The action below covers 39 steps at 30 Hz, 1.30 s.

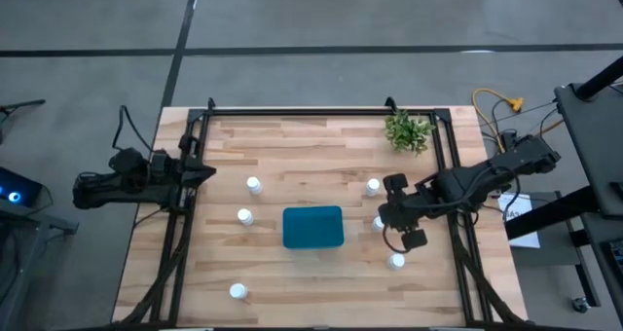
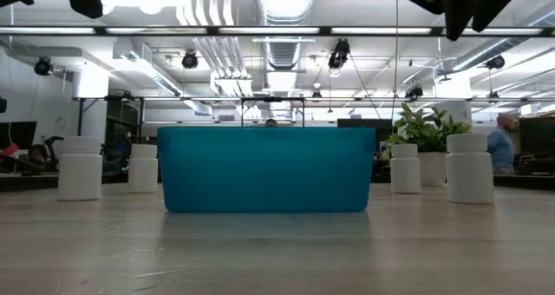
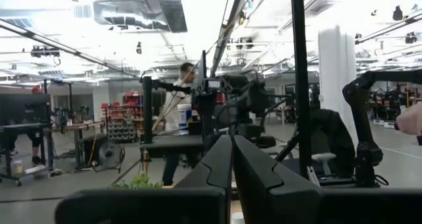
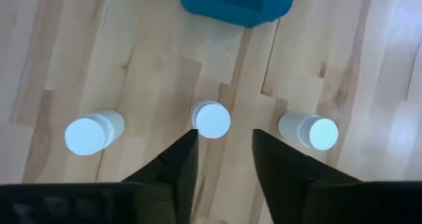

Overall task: Pick and place pill bottles into a basket
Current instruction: Put the medicine bottle into the blue bin

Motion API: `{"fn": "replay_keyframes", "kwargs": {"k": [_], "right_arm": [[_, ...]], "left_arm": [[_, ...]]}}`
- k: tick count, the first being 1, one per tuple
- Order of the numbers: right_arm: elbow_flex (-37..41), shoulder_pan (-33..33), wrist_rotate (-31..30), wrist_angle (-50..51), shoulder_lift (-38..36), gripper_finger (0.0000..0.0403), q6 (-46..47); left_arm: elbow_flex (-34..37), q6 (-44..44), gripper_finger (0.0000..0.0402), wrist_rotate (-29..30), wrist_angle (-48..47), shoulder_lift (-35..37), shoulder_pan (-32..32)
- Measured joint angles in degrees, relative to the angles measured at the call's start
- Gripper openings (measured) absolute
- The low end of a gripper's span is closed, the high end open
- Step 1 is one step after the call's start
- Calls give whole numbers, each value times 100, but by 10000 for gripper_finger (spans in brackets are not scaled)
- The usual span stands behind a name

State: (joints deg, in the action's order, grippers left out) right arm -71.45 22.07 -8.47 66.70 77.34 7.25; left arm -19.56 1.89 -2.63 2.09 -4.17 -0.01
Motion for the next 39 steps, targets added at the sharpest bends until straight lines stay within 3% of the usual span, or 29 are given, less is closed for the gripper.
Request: {"fn": "replay_keyframes", "kwargs": {"k": [10, 39], "right_arm": [[389, -42, -8, -505, 106, 206, -299], [1622, -280, 309, -1698, 109, 206, -471]], "left_arm": [[8, -2, 0, -2, 2, 73, 0], [14, -4, 0, -4, -3, 58, -2]]}}
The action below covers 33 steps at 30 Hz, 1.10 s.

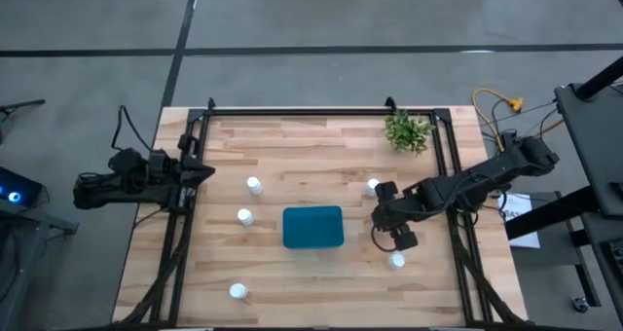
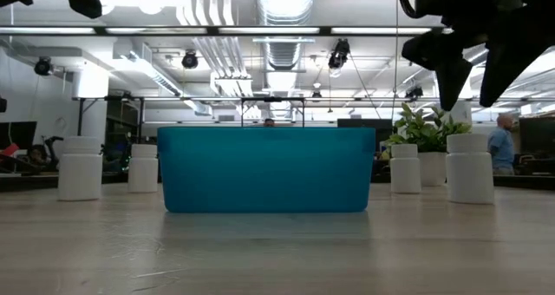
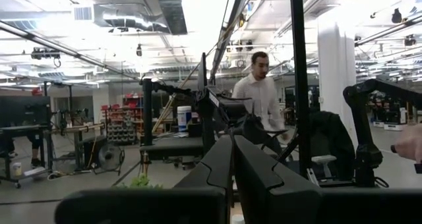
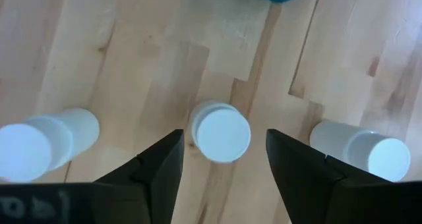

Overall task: Pick and place pill bottles into a basket
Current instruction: Put the medicine bottle into the blue bin

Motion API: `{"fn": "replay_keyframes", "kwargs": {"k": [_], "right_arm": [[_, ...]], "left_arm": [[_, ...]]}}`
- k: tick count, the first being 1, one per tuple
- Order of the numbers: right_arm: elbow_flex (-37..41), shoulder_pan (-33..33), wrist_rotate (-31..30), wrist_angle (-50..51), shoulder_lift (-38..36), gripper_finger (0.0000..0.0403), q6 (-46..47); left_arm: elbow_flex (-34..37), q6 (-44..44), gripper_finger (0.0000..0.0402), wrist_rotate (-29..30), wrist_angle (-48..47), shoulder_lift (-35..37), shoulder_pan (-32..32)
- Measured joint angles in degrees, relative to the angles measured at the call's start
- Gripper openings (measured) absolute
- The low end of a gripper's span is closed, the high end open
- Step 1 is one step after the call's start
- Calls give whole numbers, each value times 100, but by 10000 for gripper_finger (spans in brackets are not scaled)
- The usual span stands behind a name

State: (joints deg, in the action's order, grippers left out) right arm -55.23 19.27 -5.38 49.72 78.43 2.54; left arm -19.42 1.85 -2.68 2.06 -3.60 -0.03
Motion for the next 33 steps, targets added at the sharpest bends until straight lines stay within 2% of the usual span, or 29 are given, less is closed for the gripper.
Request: {"fn": "replay_keyframes", "kwargs": {"k": [8, 20, 33], "right_arm": [[267, -24, 113, -540, 0, 206, -127], [421, -65, 105, -584, 0, 206, -150], [950, -351, 362, -1183, 0, 206, -262]], "left_arm": [[7, 0, 0, 0, 9, -1, 0], [9, -2, 0, 0, -3, 5, 0], [9, 0, 0, 0, 4, 2, 0]]}}
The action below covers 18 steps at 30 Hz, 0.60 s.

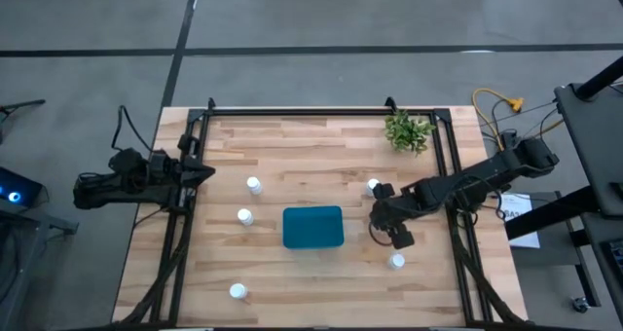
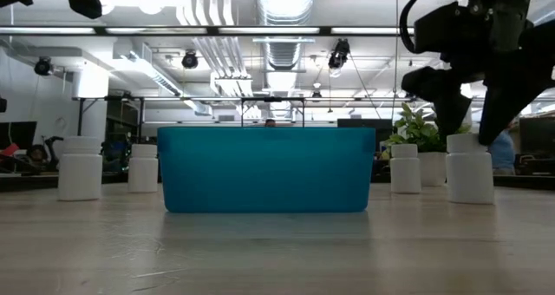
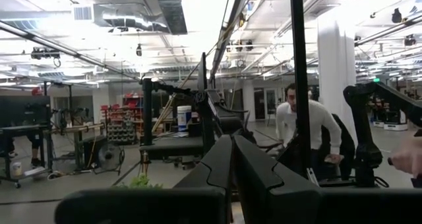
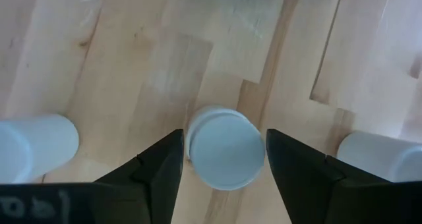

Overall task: Pick and place pill bottles into a basket
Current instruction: Put the medicine bottle into the blue bin

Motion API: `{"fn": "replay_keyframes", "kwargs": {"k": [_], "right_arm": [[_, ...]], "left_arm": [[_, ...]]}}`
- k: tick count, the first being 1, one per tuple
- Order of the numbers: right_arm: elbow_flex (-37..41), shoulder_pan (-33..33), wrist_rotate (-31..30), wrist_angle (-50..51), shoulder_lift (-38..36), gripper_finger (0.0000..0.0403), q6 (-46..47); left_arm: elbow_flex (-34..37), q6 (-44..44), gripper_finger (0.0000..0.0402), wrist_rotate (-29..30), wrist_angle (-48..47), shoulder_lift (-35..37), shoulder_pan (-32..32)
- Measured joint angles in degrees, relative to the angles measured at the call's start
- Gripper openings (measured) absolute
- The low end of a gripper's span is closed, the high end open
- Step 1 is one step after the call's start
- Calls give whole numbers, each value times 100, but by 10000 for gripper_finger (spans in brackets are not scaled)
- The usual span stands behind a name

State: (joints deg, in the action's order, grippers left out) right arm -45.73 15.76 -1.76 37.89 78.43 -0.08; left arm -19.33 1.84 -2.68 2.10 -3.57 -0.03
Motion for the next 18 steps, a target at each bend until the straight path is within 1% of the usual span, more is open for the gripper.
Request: {"fn": "replay_keyframes", "kwargs": {"k": [18], "right_arm": [[41, -72, 75, -169, 0, 205, -58]], "left_arm": [[0, 0, 0, 0, 3, -2, 0]]}}
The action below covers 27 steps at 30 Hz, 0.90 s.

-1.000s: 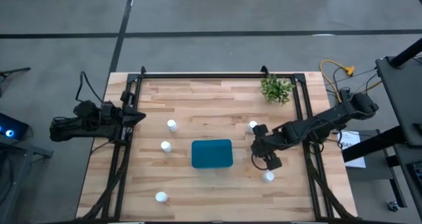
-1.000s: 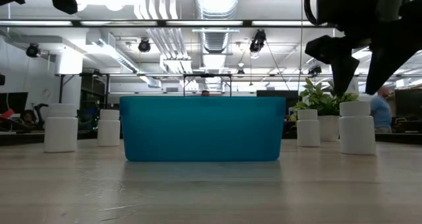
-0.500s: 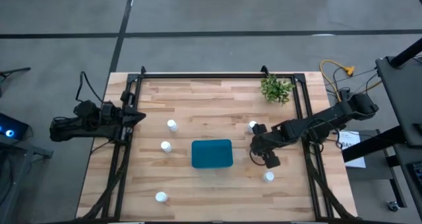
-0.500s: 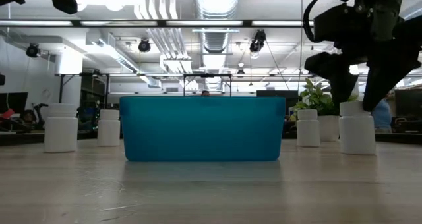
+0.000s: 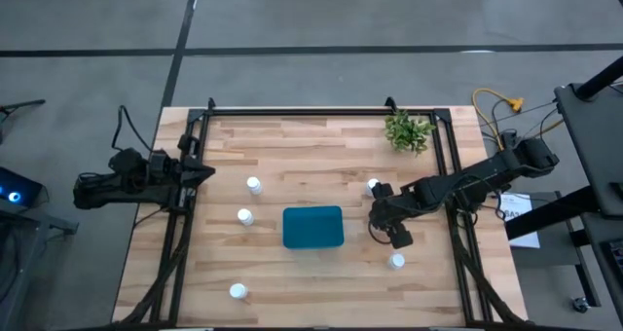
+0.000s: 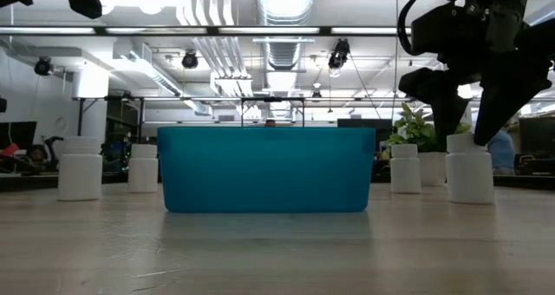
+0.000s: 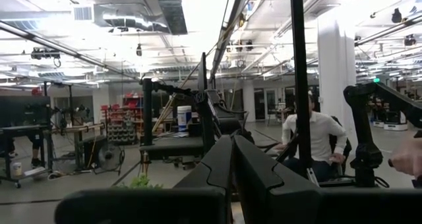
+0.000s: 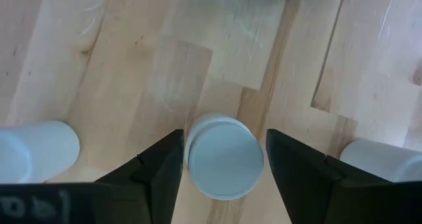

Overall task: Pick and place pill bottles into a basket
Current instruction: Put the medicine bottle into the blue bin

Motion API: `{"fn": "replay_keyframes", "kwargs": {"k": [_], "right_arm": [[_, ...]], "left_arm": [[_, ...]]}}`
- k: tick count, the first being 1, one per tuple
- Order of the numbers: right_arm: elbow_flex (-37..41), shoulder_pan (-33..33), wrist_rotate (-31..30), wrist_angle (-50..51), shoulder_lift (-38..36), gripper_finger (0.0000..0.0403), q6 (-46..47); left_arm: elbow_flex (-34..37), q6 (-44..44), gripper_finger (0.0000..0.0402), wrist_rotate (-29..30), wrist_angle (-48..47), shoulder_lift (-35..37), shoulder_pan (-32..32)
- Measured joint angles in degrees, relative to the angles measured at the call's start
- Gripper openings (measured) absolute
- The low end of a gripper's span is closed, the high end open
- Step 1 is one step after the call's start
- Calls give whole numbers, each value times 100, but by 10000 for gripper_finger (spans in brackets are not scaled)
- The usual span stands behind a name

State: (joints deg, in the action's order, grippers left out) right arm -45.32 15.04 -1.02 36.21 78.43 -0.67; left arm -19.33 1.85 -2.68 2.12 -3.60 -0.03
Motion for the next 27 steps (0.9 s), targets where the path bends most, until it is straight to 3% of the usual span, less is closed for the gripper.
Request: {"fn": "replay_keyframes", "kwargs": {"k": [13, 27], "right_arm": [[-34, -19, 128, -47, 397, 161, -79], [-362, -49, 129, 168, 402, 155, -162]], "left_arm": [[0, 1, 0, 0, 2, 2, 0], [0, 2, 0, 0, -7, 2, 2]]}}
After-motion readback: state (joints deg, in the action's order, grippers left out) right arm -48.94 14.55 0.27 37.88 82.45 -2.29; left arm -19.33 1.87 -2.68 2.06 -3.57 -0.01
